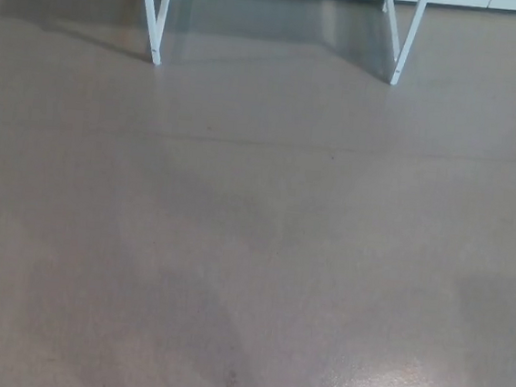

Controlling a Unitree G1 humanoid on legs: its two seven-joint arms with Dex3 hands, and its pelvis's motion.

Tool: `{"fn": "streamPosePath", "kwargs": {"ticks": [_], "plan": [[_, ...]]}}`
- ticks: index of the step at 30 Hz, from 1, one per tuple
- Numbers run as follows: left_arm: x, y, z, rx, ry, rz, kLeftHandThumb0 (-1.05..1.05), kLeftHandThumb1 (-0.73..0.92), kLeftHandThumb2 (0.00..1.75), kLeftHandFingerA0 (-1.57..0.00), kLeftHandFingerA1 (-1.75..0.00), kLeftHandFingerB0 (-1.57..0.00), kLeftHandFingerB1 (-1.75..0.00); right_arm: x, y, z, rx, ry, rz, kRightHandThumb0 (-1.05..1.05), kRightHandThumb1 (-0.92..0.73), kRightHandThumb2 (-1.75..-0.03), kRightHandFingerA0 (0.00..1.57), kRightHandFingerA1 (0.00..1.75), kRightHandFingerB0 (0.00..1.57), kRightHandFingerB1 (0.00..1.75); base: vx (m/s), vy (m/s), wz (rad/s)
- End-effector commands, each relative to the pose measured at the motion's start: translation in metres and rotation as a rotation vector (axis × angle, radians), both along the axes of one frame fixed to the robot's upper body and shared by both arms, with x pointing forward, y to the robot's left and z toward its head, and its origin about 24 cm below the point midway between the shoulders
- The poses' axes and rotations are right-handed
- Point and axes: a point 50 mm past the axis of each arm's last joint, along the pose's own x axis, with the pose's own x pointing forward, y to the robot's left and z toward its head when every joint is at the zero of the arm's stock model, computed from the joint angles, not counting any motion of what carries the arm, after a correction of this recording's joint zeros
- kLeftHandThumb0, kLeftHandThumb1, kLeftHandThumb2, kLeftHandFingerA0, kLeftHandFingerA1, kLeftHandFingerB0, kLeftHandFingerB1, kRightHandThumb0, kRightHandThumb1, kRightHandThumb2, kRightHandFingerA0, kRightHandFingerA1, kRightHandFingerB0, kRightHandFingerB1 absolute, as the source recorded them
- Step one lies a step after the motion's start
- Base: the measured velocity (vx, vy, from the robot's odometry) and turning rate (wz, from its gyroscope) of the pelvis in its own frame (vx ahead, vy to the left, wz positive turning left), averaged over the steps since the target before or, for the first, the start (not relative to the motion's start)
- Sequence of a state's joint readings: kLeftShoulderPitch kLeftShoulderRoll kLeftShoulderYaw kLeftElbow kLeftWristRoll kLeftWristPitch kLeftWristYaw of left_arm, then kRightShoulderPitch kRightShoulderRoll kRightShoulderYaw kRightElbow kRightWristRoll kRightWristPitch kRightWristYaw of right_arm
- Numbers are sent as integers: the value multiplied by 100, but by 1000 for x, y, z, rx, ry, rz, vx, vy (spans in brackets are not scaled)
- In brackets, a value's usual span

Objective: The robot walk towards a table in front and uses its left hand to pick up the pot from the base and places it on the table

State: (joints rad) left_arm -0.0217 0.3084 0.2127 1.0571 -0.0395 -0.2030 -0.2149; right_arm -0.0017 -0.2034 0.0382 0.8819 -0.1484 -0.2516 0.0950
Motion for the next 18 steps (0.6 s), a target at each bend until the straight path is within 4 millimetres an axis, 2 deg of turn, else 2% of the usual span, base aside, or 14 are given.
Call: {"fn": "streamPosePath", "kwargs": {"ticks": [1,4,7,8,13,14,18], "plan": [[-9,6,2,6,-23,-16,-15,43,56,-50,-44,-40,-38,-12,-6,-2,8,-2,13,-13,-47,-53,66,55,50,47,0,0,0],[-14,5,0,5,-13,-24,-18,40,57,-51,-46,-42,-40,-20,-7,-4,-2,8,17,-14,-47,-53,66,54,50,46,0,0,0],[-20,3,-4,-8,-1,-30,-11,41,55,-49,-45,-42,-39,-28,-10,-8,-2,32,-2,-12,-47,-53,66,53,50,46,0,0,0],[-21,4,-4,-9,1,-33,-16,41,58,-48,-47,-39,-40,-29,-10,-8,-6,35,3,-13,-48,-53,65,53,50,46,0,0,0],[-24,4,-3,14,5,-67,-17,43,53,-48,-42,-42,-38,-31,-10,-8,-1,30,11,-11,-48,-53,64,54,51,47,0,0,0],[-24,5,-4,25,17,-65,-28,37,60,-47,-46,-40,-42,-31,-10,-8,-5,31,9,-11,-48,-53,65,54,51,47,0,0,0],[-26,5,-4,17,14,-69,-24,39,58,-46,-45,-40,-40,-33,-10,-9,-9,35,8,-12,-47,-53,65,53,52,46,0,0,0]]}}
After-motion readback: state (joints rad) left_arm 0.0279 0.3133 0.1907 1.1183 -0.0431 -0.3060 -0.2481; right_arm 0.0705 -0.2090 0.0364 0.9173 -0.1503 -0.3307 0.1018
